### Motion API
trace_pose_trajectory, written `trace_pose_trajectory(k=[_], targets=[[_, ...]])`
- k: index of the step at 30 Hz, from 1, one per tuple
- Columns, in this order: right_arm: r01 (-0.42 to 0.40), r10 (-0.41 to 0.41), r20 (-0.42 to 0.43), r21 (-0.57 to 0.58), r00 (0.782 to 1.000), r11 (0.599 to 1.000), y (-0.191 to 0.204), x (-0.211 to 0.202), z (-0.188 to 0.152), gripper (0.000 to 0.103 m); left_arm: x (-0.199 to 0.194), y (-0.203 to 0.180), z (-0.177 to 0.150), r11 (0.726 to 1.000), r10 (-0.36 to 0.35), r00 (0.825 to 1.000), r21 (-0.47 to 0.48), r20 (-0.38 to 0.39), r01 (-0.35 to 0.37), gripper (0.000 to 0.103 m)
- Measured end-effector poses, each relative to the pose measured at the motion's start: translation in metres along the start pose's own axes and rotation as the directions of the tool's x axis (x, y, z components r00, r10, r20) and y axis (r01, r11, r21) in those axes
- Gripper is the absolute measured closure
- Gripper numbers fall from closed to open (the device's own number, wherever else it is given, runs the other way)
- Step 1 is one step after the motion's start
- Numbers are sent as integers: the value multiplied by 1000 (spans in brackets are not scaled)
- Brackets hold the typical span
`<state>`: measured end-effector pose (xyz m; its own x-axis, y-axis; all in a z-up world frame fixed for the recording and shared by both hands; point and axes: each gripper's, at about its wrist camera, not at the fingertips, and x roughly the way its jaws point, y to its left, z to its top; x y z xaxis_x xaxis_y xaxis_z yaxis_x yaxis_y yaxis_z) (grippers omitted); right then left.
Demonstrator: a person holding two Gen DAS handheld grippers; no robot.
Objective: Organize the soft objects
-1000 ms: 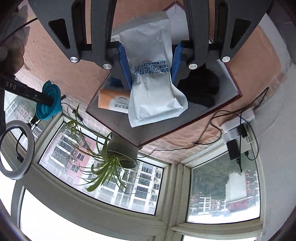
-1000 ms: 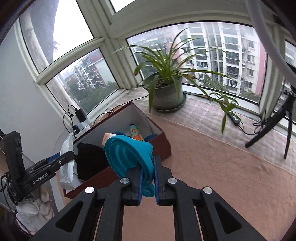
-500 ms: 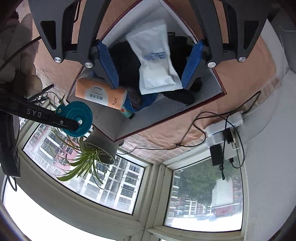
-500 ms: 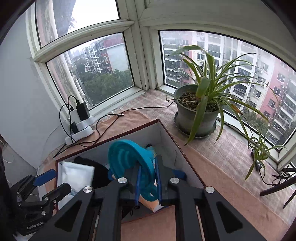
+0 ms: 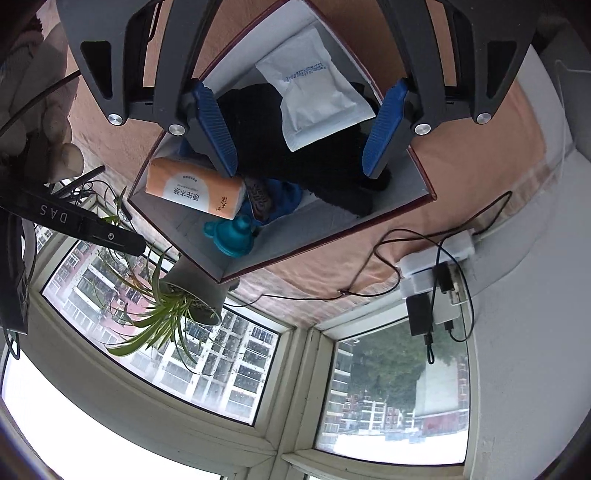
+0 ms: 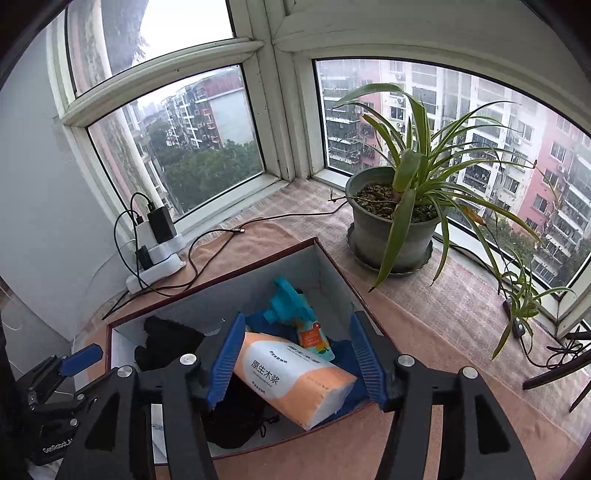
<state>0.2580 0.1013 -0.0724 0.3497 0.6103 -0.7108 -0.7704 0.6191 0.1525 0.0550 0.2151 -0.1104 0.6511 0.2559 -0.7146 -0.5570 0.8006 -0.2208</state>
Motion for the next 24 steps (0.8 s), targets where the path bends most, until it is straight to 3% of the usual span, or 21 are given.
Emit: trace_pose_trajectory(k=[11,16,17,19,24], targets=[[-31,31,16,11,999,999,10,-39,-39,48,-47,-12,-12,1000,-5,999,17,51,4,33],[-21,20,46,8,999,1000,15,-68,-65,40,-74,-23,-23,997,33,997,65,70,-38,32],[-15,15,53,4,999,1000,16,-74,-71,39,-79,-25,-26,996,41,996,71,75,-46,32],[-6,6,62,-2,998,1000,19,-86,-81,39,-90,-27,-31,996,53,995,74,86,-59,21],[-24,22,72,15,997,1000,25,-114,-107,37,-114,-31,-43,994,73,992,78,107,-82,21]])
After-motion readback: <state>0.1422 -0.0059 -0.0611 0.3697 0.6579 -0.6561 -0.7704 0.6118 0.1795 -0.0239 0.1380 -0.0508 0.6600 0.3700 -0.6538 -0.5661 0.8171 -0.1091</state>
